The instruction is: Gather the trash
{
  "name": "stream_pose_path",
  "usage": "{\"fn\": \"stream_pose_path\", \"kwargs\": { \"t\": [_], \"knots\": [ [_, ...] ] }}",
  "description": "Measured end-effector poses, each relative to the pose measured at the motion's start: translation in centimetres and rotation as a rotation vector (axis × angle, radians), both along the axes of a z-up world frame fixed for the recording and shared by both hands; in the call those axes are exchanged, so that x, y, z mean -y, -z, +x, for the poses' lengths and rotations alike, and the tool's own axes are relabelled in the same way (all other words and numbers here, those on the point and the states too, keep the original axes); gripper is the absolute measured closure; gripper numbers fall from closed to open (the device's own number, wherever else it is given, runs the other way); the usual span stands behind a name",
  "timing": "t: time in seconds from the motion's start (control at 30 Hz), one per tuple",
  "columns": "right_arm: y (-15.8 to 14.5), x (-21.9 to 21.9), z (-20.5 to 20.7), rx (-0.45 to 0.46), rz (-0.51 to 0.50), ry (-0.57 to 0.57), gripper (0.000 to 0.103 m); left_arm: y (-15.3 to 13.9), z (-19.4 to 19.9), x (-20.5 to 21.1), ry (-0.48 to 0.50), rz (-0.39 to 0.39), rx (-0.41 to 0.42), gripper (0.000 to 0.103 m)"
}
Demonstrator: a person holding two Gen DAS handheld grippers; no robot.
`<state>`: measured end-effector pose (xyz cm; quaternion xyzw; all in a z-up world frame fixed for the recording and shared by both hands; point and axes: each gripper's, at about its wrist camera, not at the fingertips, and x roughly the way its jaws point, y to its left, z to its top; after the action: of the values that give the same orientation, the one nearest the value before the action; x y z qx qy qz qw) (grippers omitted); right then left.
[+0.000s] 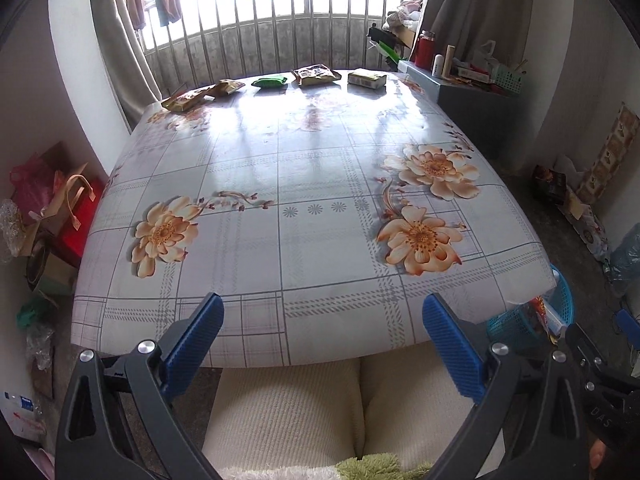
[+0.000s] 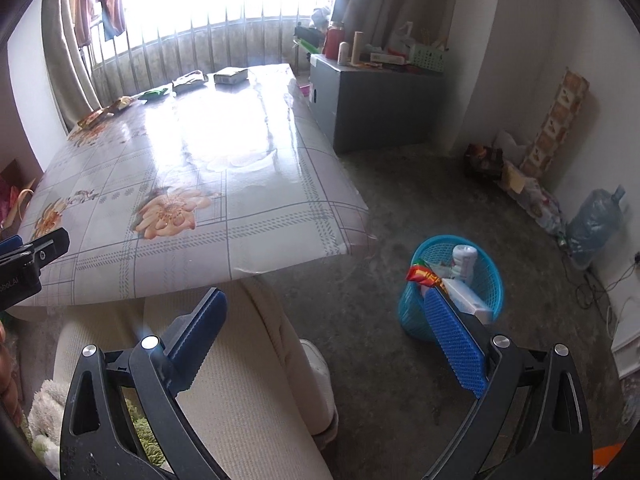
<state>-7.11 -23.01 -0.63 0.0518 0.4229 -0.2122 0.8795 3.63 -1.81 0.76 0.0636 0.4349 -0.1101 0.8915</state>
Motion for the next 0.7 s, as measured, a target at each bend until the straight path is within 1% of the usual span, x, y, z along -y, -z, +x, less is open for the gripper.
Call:
{"fn": "stream_pose_path", "kwargs": {
  "t": [0.2, 0.53, 0.7],
  "knots": [
    [0.2, -0.3, 0.4, -0.015, -0.007, -0.004, 0.008, 0.0, -0.1, -0.4, -0.031, 0.004, -0.007, 0.006],
    [-0.1, -1.8, 1.0, -0.002, -0.016, -0.047, 0.008, -0.8, -0.3, -2.1, -0.097, 0.028, 0.034, 0.006],
    [-0.3, -2.4, 1.1, 0.006, -0.023, -0.063, 0.008, -0.9, -0.2, -3.0, -0.128, 0.031, 0.034, 0.006]
  ]
}}
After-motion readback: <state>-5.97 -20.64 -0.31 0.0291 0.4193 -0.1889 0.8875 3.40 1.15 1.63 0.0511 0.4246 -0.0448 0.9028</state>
